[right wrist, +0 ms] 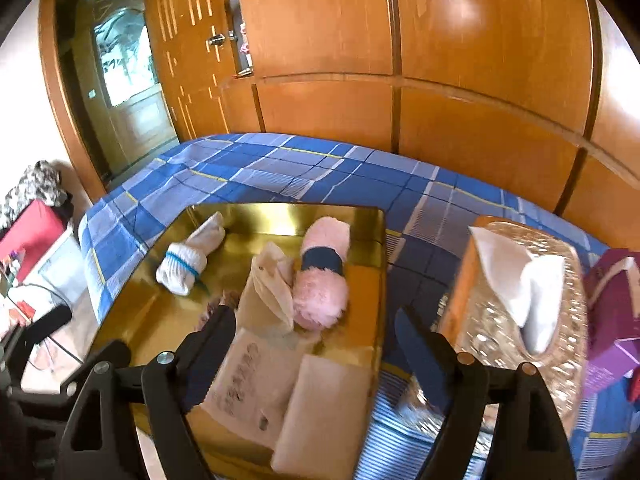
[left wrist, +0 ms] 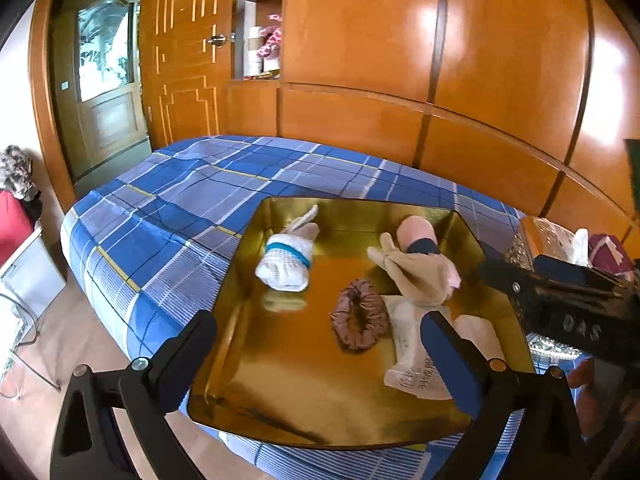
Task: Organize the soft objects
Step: 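Lower the beige cloth into the tray beside the pink towel and open the right tool, then move both empty tools back over the remaining pile of soft items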
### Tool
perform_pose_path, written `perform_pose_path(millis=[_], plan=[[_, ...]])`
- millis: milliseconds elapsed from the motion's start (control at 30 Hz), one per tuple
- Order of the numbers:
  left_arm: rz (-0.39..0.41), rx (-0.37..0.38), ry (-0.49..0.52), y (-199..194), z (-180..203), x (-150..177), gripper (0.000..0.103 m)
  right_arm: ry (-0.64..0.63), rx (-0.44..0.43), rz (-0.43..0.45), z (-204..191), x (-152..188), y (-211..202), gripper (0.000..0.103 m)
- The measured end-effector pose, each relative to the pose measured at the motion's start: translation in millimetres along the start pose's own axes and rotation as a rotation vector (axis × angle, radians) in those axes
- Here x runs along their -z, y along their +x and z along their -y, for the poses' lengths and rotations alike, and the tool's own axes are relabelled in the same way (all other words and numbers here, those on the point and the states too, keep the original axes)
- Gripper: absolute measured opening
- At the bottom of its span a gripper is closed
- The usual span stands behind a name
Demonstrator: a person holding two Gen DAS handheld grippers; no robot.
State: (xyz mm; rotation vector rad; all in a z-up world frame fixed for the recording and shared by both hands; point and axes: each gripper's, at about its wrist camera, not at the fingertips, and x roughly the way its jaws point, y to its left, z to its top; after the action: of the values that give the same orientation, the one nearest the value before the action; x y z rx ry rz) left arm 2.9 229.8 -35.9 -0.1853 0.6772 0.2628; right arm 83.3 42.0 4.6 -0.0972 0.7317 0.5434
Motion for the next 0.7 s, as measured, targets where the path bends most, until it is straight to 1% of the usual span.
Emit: perform_pose_path(millis=[200,433,567,700], plan=[[0.005,0.022,0.042,-4.7,14.9,3.3,0.102,-0.022,-0.004,0.053,10.2,14.4,-33.2,0.083],[-0.002,0.049,0.08,-7.1,29.7,8.8,0.103,-0.058,0.036,0.164,28.3,20.5,-80.3,0.083],[-0.006,0.067,0.097,-9.1,37.2,11.8,0.103,-0.02,0.068,0.219,52.1,20.5,-104.9,0.083],[-0.012,0.085,0.12,-9.7,45.6,15.7,0.103,0.022,0.125,0.254,78.8,22.4,-125.9,0.083]])
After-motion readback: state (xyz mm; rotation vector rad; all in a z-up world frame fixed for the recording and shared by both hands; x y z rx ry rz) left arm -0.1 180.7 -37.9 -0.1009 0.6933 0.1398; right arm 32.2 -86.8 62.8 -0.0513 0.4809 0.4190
